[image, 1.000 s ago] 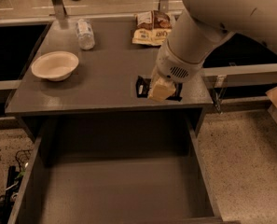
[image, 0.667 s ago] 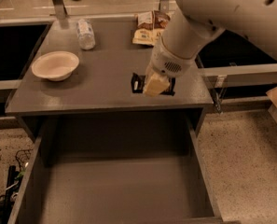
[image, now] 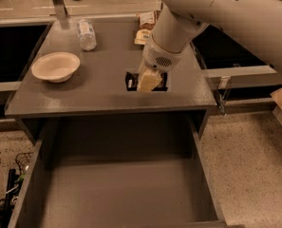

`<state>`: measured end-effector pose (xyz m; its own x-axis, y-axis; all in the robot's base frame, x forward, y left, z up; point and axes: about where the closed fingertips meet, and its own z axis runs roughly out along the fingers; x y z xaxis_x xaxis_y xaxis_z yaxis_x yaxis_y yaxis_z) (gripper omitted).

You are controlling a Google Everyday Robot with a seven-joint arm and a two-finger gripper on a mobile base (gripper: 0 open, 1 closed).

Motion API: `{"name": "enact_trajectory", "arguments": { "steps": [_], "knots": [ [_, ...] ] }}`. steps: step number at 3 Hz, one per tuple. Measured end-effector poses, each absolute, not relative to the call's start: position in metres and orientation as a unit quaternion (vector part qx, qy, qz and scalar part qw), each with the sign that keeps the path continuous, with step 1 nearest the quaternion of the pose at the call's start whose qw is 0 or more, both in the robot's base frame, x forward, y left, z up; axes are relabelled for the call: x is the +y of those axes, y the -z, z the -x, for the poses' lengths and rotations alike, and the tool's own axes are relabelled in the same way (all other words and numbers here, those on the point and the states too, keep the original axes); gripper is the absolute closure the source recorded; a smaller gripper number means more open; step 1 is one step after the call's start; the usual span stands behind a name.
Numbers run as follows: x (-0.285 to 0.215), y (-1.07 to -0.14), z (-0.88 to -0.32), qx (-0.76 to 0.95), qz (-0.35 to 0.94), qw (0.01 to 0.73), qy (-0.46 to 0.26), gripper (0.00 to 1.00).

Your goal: Pick rxbar chocolate from top drawer and place on counter

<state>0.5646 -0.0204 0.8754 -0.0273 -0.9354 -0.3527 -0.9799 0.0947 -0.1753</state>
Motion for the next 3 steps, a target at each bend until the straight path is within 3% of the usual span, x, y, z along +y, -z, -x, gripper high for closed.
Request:
{"name": "enact_trajectory", "arguments": {
  "steps": [3],
  "knots": [
    [0.019, -0.846, -0.583, 0.689, 0.696, 0.178, -0.093, 1.00]
  ]
}}
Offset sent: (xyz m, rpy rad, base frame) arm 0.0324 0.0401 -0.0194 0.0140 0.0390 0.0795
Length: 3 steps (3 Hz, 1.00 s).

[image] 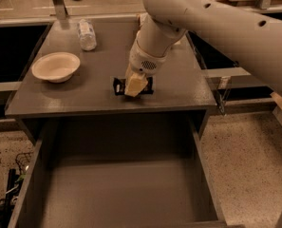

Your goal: Pick rxbar chocolate from top drawer and place on counter

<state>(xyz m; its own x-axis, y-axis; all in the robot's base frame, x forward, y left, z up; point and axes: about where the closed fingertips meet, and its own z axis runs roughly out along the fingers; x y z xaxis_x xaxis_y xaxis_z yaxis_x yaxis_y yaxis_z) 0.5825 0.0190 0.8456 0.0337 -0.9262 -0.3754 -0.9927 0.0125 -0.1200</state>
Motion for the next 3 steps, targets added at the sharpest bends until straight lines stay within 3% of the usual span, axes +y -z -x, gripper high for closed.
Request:
{"name": "enact_trajectory", "arguments": {
  "steps": [1, 2, 3],
  "knots": [
    [0.0190, -0.8456, -0.5825, 0.689, 0.696, 0.178, -0.093, 1.00],
    [0.0190, -0.8456, -0.5825, 0.689, 0.696, 0.178, -0.093, 0.85],
    [0.0190, -0.8456, -0.5825, 0.689, 0.696, 0.178, -0.093, 0.62]
  ]
}}
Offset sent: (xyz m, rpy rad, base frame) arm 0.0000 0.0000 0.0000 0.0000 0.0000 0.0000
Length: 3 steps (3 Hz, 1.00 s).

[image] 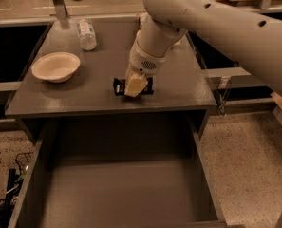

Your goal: Pick rxbar chocolate from top drawer and place on counter

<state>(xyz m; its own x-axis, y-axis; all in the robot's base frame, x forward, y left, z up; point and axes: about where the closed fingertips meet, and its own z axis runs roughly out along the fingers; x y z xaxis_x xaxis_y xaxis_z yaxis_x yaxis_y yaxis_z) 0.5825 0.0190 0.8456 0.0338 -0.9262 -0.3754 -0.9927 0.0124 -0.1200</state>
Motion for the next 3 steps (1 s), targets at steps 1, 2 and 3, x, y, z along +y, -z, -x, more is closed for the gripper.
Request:
{"name": "enact_trajectory", "arguments": {
  "steps": [1, 2, 3],
  "knots": [
    [0.0190, -0.8456, -0.5825, 0.689, 0.697, 0.178, -0.093, 0.38],
    [0.0190, -0.8456, -0.5825, 0.689, 0.697, 0.178, -0.093, 0.15],
    [0.0191, -0.8456, -0.5824, 0.689, 0.697, 0.178, -0.093, 0.00]
  ]
}}
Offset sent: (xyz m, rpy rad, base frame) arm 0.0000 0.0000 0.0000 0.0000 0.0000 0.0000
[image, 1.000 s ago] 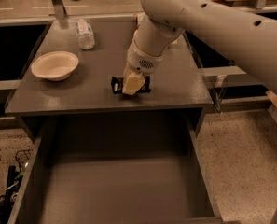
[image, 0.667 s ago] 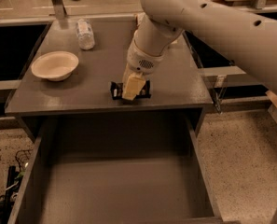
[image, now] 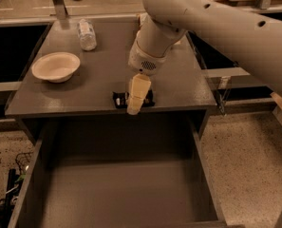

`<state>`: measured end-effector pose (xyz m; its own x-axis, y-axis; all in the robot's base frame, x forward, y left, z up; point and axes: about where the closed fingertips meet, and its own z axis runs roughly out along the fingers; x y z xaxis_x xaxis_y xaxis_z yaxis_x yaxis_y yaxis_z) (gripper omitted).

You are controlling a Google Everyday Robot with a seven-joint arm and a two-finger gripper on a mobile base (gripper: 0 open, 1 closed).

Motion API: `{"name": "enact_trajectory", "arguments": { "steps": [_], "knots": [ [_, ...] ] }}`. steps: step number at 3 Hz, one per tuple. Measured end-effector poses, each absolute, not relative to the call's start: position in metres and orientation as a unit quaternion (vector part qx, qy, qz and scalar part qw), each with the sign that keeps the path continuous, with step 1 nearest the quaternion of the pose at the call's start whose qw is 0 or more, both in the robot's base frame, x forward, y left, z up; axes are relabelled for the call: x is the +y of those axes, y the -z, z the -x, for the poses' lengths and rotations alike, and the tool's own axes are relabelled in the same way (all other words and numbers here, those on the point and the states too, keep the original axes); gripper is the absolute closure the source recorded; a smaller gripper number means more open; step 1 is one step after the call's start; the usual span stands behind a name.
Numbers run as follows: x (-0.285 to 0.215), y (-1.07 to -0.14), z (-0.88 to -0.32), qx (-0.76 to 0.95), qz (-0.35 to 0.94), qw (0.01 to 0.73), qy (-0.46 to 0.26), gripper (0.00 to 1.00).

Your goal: Pick rxbar chocolate from top drawer and place on counter

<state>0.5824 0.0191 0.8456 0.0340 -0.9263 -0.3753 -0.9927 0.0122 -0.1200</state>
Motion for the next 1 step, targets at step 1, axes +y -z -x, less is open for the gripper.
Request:
{"name": "enact_trajectory", "arguments": {
  "steps": [1],
  "knots": [
    [0.0191, -0.8456, -0.5824, 0.689, 0.697, 0.178, -0.093, 0.00]
  ]
}}
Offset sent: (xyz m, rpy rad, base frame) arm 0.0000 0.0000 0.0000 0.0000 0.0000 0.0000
